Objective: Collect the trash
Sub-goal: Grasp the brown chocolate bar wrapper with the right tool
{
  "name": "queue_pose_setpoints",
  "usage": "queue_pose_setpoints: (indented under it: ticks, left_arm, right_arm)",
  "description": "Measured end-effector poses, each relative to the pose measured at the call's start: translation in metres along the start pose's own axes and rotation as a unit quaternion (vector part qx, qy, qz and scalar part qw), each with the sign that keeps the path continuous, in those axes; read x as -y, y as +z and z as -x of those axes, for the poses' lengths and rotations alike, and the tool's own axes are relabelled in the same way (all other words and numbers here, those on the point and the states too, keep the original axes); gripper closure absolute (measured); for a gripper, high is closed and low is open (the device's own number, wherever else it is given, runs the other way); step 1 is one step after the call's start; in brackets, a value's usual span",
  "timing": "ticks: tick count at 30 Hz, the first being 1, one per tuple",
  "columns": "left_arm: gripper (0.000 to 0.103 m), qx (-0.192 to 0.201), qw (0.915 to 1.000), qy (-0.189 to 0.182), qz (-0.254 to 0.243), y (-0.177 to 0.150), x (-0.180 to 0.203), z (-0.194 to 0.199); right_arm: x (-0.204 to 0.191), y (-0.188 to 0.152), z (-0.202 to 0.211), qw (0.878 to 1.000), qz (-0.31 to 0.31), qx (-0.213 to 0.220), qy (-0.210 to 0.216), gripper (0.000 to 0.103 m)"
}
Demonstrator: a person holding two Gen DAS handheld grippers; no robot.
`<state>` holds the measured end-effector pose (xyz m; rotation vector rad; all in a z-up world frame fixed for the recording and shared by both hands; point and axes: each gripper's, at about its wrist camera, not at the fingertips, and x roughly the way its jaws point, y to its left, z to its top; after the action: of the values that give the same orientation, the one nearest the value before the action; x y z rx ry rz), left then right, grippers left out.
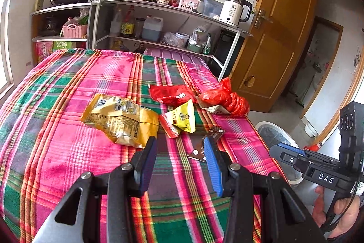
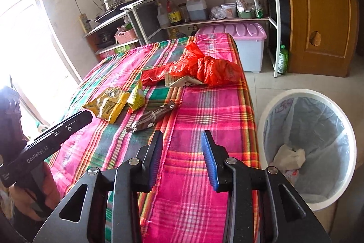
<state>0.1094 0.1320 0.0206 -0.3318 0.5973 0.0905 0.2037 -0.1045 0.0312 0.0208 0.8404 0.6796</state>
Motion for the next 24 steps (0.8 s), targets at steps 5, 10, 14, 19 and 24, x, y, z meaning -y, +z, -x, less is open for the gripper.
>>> queue_pose_setpoints:
  ticks: [5,10,14,19,24]
  left_arm:
    - [0.057,0.000,0.9994,0.022,0.026,0.003,-0.027,-0.002]
    - [0.055,0.003,0.9986,0.033,0.042,0.005,-0.047,-0.001]
    - [0.054,0.005,0.9984,0.034,0.046,0.007,-0.055,-0.002]
    - [0.053,0.007,0.9981,0.036,0.051,0.012,-0.063,-0.005]
    - [0.045,0.001,0.9966,0.046,0.069,0.012,-0.076,-0.011]
  right_arm:
    - [-0.011,0.006,-0.022,1.000,0.001,-0.015,0.008,0.066]
    - [-0.020,0.012,-0.046,0.999,-0.005,-0.036,0.010,0.065]
    - [-0.023,0.017,-0.066,0.998,-0.018,-0.050,0.016,0.063]
    - [-0.028,0.024,-0.086,0.998,-0.026,-0.060,0.012,0.058]
    - [-0.034,0.030,-0.100,0.998,-0.025,-0.062,-0.004,0.057]
